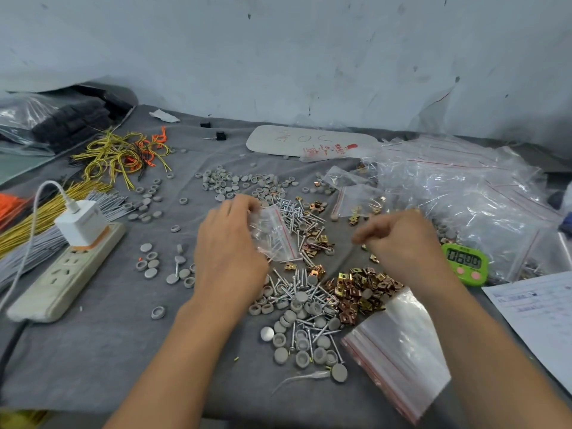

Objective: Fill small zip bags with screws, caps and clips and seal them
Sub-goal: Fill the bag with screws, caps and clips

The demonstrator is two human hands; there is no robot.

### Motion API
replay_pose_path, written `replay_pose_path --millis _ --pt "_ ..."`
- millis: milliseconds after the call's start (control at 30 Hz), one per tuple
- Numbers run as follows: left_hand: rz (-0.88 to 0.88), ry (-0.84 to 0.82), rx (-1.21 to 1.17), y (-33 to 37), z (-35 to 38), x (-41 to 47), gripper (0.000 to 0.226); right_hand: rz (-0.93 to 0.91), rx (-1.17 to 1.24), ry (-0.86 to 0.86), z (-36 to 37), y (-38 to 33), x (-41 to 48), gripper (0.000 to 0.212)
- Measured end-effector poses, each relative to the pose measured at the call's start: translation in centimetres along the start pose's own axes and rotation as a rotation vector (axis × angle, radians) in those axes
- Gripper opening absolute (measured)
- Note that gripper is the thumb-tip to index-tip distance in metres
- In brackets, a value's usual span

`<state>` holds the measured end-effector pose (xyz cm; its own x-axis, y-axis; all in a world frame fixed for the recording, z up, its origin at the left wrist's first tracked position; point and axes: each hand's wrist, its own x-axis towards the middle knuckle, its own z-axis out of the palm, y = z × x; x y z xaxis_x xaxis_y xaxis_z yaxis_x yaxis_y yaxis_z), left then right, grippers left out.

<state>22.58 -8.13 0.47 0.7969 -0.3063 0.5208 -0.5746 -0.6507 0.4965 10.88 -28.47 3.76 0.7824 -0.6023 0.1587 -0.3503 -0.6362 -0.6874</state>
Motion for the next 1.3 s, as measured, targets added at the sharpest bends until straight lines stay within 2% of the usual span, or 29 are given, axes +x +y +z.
replay_pose_path --millis 67,133,233,367,433,500,633,767,867,1300 --pt "0.017 -0.028 0.136 -0.5 0.4 0.2 0.069 0.051 -0.168 -0.129 0.0 1.2 0.4 0.048" --pt "-0.019 -0.16 0.181 -0.5 1.2 0.1 0.075 0.06 -0.23 -0.246 0.4 1.7 0.5 0.044" --pt "-0.069 -0.332 0.162 -0.5 2.1 -0.1 0.086 0.029 -0.279 -0.308 1.3 1.0 0.5 0.023" --pt "-0.047 -0.422 0.139 -0.6 2.2 -0.2 0.095 0.0 -0.499 -0.434 2.5 -0.2 0.6 0.004" --pt "-0.039 -0.44 0.148 -0.6 2.3 -0.2 0.1 -0.058 -0.666 -0.518 2.8 -0.9 0.6 0.01" --pt "-0.038 -0.439 0.131 -0.6 2.4 -0.2 0.102 -0.067 -0.735 -0.535 3.1 -1.3 0.6 0.015" --pt "-0.051 -0.408 0.082 -0.6 2.4 -0.1 0.102 -0.035 -0.646 -0.469 2.7 -1.4 0.1 0.01" --pt "-0.05 -0.393 0.071 -0.8 2.3 -0.1 0.103 0.052 -0.476 -0.442 1.3 -1.1 0.4 0.025" --pt "-0.043 -0.367 0.075 -1.0 2.3 0.0 0.101 0.047 -0.351 -0.314 0.5 0.3 0.8 0.034" --pt "-0.013 -0.392 0.108 -1.1 2.4 -0.2 0.102 0.098 -0.185 -0.213 1.2 0.9 0.6 0.04"
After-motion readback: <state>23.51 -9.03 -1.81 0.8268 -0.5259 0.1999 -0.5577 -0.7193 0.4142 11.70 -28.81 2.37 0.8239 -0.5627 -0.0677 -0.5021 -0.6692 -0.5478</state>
